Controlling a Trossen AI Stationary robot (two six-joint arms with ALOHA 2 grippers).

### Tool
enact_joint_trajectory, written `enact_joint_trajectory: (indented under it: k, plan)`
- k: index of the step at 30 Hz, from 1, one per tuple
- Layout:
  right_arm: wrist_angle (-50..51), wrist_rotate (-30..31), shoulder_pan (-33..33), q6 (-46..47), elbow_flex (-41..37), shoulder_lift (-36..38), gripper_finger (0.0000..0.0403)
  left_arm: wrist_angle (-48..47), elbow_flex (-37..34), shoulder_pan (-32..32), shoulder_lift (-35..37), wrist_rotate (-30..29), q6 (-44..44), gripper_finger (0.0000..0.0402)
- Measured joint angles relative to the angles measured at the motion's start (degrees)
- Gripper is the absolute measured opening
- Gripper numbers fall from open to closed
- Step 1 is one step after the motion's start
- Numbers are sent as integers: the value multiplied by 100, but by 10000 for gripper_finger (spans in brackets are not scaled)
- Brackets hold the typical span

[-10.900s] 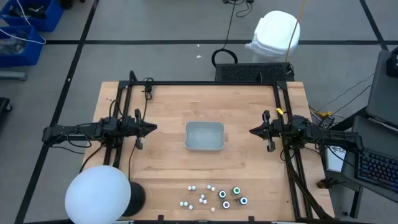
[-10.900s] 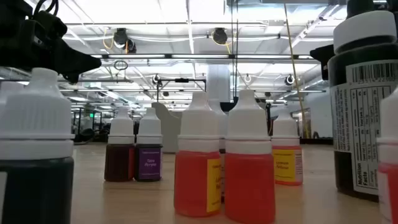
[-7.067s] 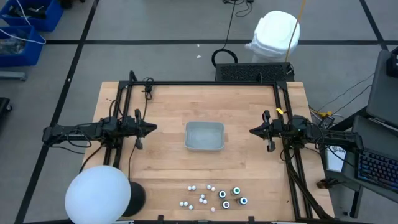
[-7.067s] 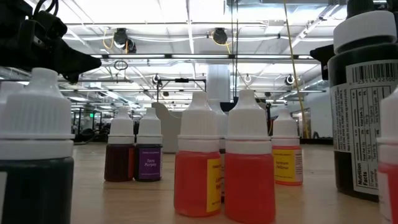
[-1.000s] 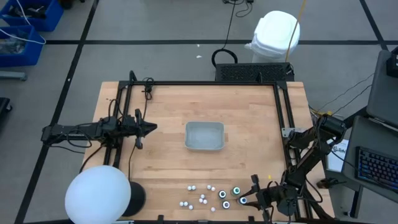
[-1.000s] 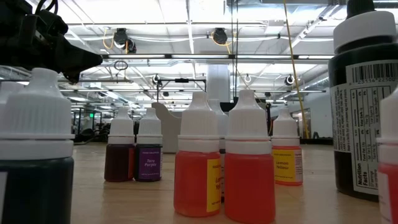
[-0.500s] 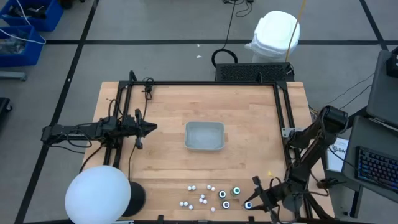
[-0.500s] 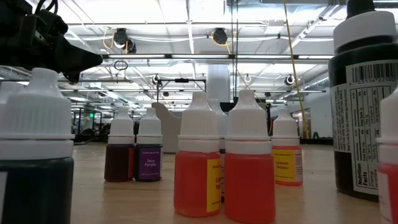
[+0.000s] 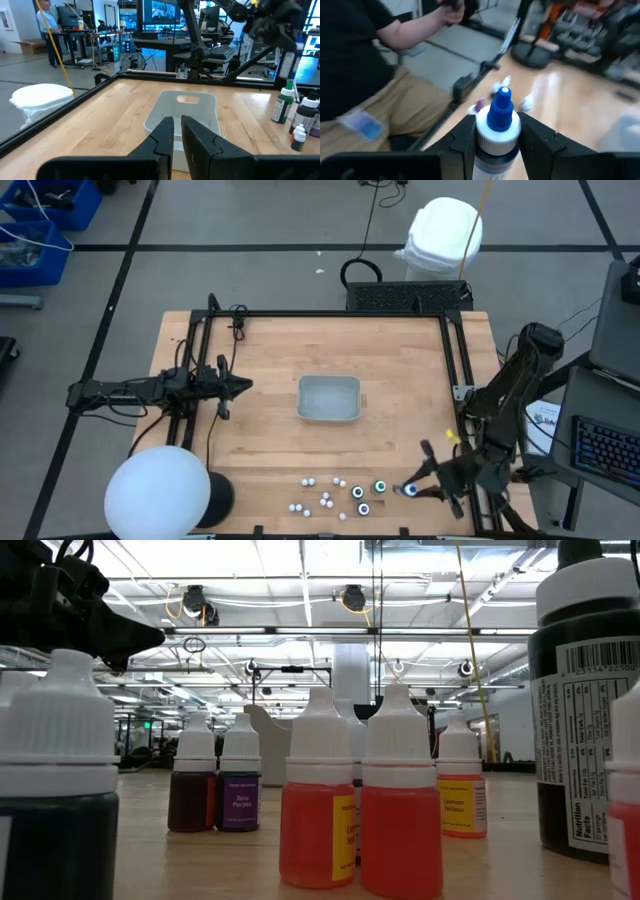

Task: Pick & Place food coloring
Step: Put the large blue food coloring bottle into the gray bin

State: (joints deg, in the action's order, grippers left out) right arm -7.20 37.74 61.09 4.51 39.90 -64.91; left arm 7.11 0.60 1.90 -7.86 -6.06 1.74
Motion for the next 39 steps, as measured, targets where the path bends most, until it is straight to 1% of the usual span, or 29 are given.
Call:
enact_joint_trajectory:
  k: [4, 10, 13, 18, 19, 23, 31, 36, 39]
  plan:
    - [60, 807, -163, -566, 0, 496, 113, 0, 0, 2, 0, 2, 0, 42]
    - [131, 1448, -750, -1095, 0, 1237, 110, -4, 0, 1, 0, 4, 11, 42]
    - [146, 1491, -1210, -1274, 0, 1411, 110, -4, 0, 2, 0, 6, 5, 42]
    - [148, 1434, -2068, -1277, 0, 1409, 111, -2, 0, -1, 0, 6, 4, 42]
    - [148, 1297, -2247, -1269, 0, 1372, 111, -2, 0, -1, 0, 6, 7, 42]
    - [-18, 371, -2953, -1252, 0, 1102, 110, -2, 0, 1, 0, 4, 10, 42]
    - [-1274, -1273, -4039, -1318, 0, 126, 112, 34, 0, 1, 0, 2, 4, 42]
    - [-1714, -2000, -4472, -1337, 0, -426, 110, 35, 0, 2, 0, 2, 4, 42]
    - [-1847, -2154, -4585, -1336, 0, -642, 114, 37, 0, 0, 0, 2, 2, 42]
